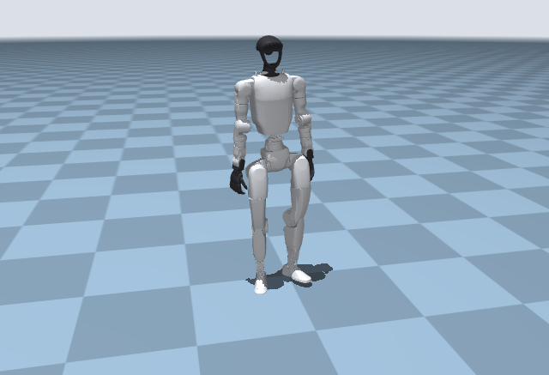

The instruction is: Upper body actions

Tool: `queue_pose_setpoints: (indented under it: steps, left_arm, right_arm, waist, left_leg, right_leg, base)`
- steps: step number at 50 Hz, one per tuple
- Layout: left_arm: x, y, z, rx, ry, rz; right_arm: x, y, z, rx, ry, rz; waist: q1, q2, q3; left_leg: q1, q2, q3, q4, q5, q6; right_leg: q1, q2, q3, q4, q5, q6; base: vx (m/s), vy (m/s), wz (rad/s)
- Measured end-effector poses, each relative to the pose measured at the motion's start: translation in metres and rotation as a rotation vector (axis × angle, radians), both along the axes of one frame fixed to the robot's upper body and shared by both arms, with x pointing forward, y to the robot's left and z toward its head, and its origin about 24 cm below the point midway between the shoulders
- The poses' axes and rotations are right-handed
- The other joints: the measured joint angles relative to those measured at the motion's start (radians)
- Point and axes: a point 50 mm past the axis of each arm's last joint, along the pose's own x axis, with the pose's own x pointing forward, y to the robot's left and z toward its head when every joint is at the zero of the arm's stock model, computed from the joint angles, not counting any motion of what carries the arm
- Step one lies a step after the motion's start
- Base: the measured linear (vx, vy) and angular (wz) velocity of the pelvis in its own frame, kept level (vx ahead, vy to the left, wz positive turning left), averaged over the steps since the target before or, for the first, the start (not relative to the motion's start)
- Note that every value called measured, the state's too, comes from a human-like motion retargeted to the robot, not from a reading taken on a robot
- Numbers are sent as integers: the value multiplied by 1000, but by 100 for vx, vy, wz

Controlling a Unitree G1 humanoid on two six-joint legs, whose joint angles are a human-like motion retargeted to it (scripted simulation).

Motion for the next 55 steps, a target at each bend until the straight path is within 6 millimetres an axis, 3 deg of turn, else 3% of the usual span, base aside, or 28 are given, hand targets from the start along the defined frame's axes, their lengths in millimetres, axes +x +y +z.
queue_pose_setpoints:
  steps: [15,35,55]
  left_arm:
    - [-16,-6,0,1,46,-39]
    - [-18,-13,0,-77,60,-58]
    - [-18,-10,0,-72,65,-72]
  right_arm:
    - [26,1,-2,56,-52,30]
    - [-6,-2,1,52,101,24]
    - [10,3,-1,87,55,50]
  waist:
    - [3,-5,1]
    - [1,4,-15]
    - [-13,8,-33]
  left_leg:
    - [5,8,2,-6,0,6]
    - [0,22,0,-11,7,3]
    - [0,30,4,-12,3,3]
  right_leg:
    - [-6,2,18,6,24,9]
    - [0,12,0,0,42,-1]
    - [-5,22,6,-1,64,-14]
  base:
    - [0,0,0]
    - [0,0,0]
    - [0,0,0]
